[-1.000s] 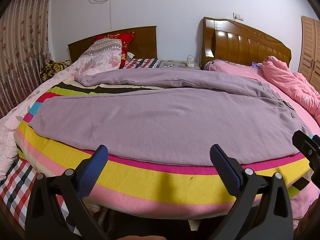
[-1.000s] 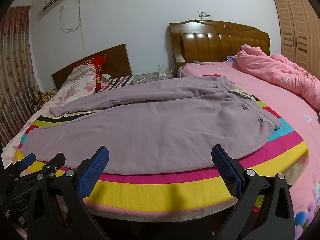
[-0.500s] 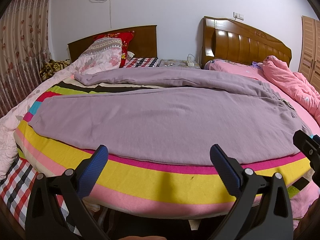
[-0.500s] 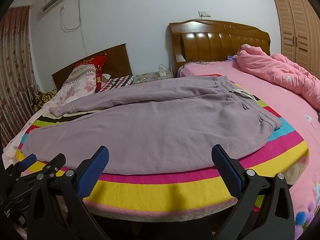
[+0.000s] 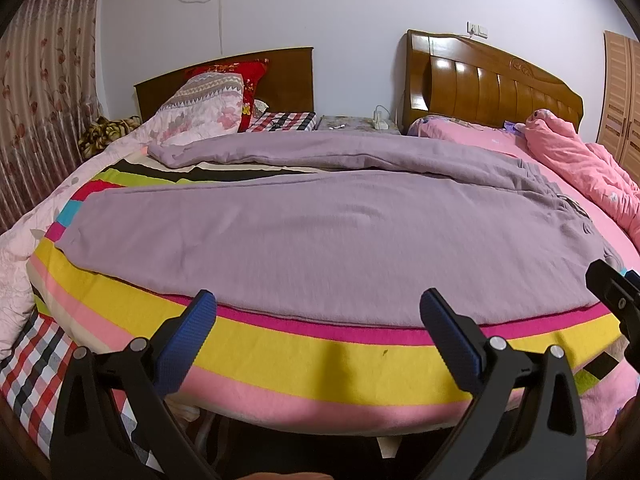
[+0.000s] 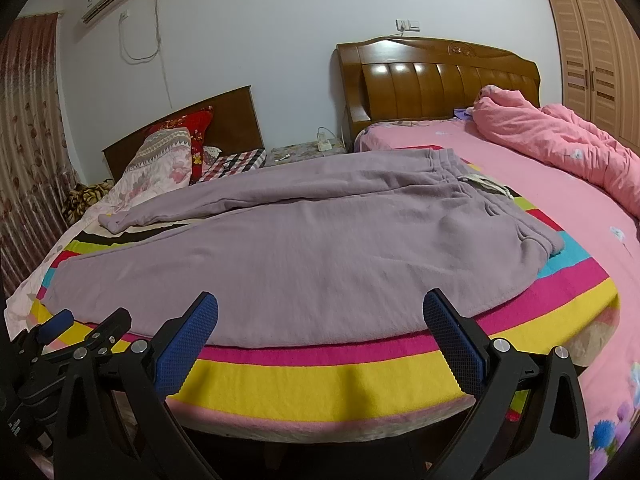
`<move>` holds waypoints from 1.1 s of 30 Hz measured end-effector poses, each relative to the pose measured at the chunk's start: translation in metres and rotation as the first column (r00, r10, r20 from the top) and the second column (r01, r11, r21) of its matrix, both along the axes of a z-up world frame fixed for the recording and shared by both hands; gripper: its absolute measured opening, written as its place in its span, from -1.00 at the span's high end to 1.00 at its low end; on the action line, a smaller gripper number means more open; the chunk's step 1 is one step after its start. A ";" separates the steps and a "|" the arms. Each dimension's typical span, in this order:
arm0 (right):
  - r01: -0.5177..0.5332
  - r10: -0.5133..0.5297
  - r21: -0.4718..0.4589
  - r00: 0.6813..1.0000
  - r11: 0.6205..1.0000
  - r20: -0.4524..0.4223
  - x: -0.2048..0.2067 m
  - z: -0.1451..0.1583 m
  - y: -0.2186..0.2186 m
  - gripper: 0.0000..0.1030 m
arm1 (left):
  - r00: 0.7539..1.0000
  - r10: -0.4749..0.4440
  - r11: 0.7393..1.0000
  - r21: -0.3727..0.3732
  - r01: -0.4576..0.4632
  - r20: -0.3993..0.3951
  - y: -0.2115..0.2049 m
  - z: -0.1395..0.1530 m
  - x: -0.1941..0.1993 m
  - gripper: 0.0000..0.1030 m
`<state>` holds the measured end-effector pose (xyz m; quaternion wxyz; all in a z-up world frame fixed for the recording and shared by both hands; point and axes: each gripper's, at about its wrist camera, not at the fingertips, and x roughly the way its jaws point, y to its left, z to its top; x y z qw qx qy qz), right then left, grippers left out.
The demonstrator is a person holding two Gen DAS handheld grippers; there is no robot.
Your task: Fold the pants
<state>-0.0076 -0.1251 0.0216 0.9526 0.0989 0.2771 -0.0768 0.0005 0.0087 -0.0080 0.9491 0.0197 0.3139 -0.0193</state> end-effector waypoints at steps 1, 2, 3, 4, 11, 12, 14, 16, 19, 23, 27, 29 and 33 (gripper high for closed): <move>0.000 0.000 0.001 1.000 1.000 0.000 0.000 0.000 0.000 -0.92 | 1.000 -0.001 1.000 0.000 0.001 -0.002 0.000 0.000 0.000 -0.97; 0.001 -0.001 0.003 1.000 1.000 -0.001 0.000 -0.001 0.001 -0.92 | 1.000 -0.002 1.000 0.001 0.002 -0.004 0.000 0.000 0.000 -0.97; 0.001 -0.001 0.004 1.000 1.000 -0.003 0.000 -0.001 0.001 -0.92 | 1.000 -0.003 1.000 0.001 0.003 -0.007 0.001 -0.001 0.001 -0.97; 0.001 -0.001 0.006 1.000 1.000 -0.003 0.000 -0.001 0.001 -0.92 | 1.000 -0.005 1.000 0.001 0.005 -0.010 0.001 -0.001 0.001 -0.97; -0.025 0.024 0.034 0.999 0.999 0.024 0.000 -0.003 -0.006 -0.92 | 0.996 -0.066 0.998 -0.014 0.065 -0.055 -0.001 -0.003 0.003 -0.97; -0.034 0.033 0.034 0.999 0.999 0.028 0.000 -0.002 -0.008 -0.92 | 0.993 -0.099 0.995 -0.037 0.097 -0.067 -0.001 -0.004 0.004 -0.97; -0.039 0.038 0.036 0.999 0.999 0.039 0.004 0.000 -0.016 -0.92 | 0.984 -0.166 0.983 -0.097 0.159 -0.071 0.001 -0.004 0.002 -0.97; -0.040 0.039 0.041 0.998 0.998 0.040 0.014 0.002 -0.028 -0.92 | 0.982 -0.185 0.978 -0.106 0.179 -0.047 0.003 -0.002 0.004 -0.97; -0.039 0.037 0.075 0.999 0.996 0.030 0.042 0.008 -0.058 -0.92 | 0.974 -0.226 0.974 -0.039 0.225 -0.026 -0.003 0.008 0.018 -0.97; 0.015 -0.016 0.067 1.000 0.998 0.008 0.100 0.027 -0.111 -0.92 | 0.954 -0.299 0.952 0.065 0.300 -0.021 -0.013 0.040 0.069 -0.97; 0.048 -0.047 0.082 0.999 0.995 -0.016 0.163 0.049 -0.157 -0.92 | 0.973 -0.230 0.973 0.041 0.229 0.026 -0.002 0.076 0.151 -0.97; 0.057 -0.056 0.079 0.998 0.995 -0.013 0.193 0.056 -0.174 -0.92 | 0.980 -0.200 0.980 0.001 0.200 0.015 0.003 0.084 0.194 -0.97; -0.036 0.037 0.028 0.999 0.999 -0.017 0.262 0.052 -0.194 -0.92 | 0.998 -0.069 0.995 -0.078 0.069 0.012 0.006 0.083 0.251 -0.97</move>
